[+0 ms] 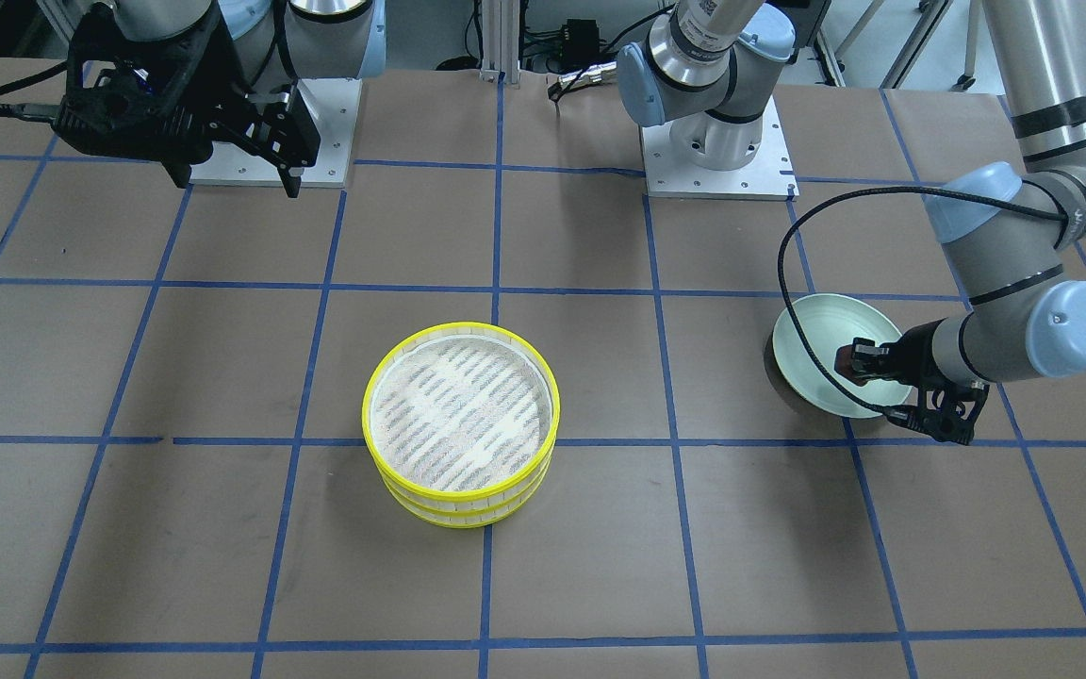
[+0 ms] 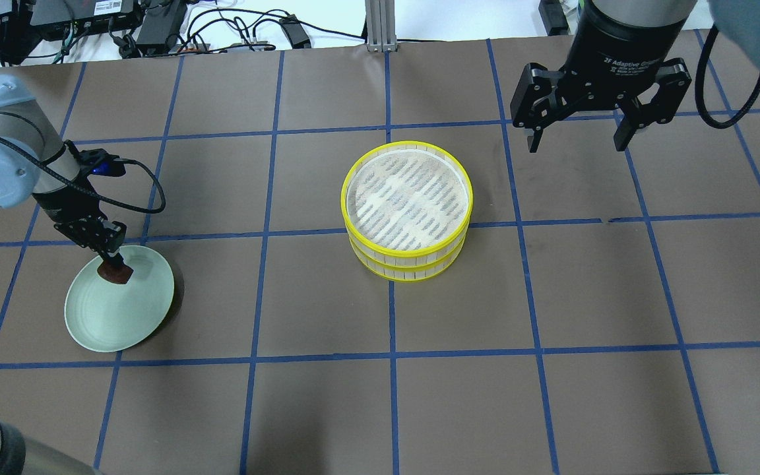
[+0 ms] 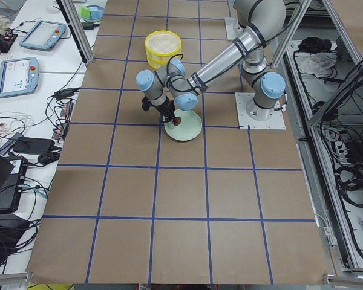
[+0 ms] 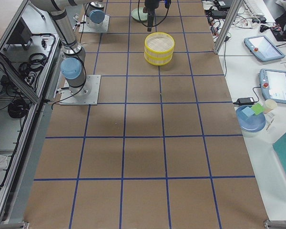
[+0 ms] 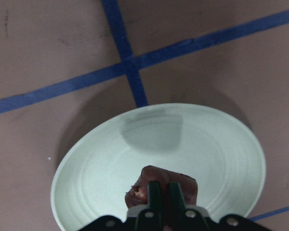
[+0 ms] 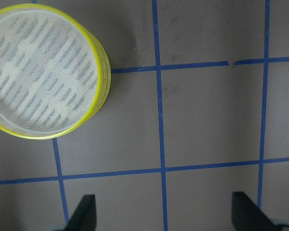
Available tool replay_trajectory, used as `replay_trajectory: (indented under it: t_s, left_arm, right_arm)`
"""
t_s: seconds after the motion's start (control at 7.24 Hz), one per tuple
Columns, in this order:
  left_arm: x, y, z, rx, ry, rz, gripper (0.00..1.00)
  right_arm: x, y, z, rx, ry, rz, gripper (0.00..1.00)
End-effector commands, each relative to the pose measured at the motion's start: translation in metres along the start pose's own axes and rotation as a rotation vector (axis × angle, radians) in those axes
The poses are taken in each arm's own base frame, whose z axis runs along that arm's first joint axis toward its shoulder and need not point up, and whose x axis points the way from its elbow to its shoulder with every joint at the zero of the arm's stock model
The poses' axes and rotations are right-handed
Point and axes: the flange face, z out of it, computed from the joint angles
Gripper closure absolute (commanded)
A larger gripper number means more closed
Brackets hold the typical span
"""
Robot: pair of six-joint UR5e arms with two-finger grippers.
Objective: Place buns in different layers of steamer
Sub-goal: 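Lift the brown bun with the left gripper while the right releases the steamer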
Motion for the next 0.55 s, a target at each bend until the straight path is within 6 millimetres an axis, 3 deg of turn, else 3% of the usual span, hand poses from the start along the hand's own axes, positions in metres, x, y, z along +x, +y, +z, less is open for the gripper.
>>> replay_trajectory:
  t_s: [0.0,0.28,0.41]
  left_arm:
    - [0.048,-0.007,-0.042,0.051,-0.015,-0.046,1.00]
    - [0.110,-0.012,-0.078,0.149,-0.007,-0.075,1.00]
    - [0.153,-0.018,-0.090,0.178,-0.027,-0.112,1.00]
  right_arm:
    - [-0.001,0.002,0.000,0.001,-0.001,-0.001,0.00]
    - [-0.001,0.002,0.001,-0.002,0.000,-0.001,0.00]
    - [-0.001,0.002,0.001,-0.002,0.000,-0.001,0.00]
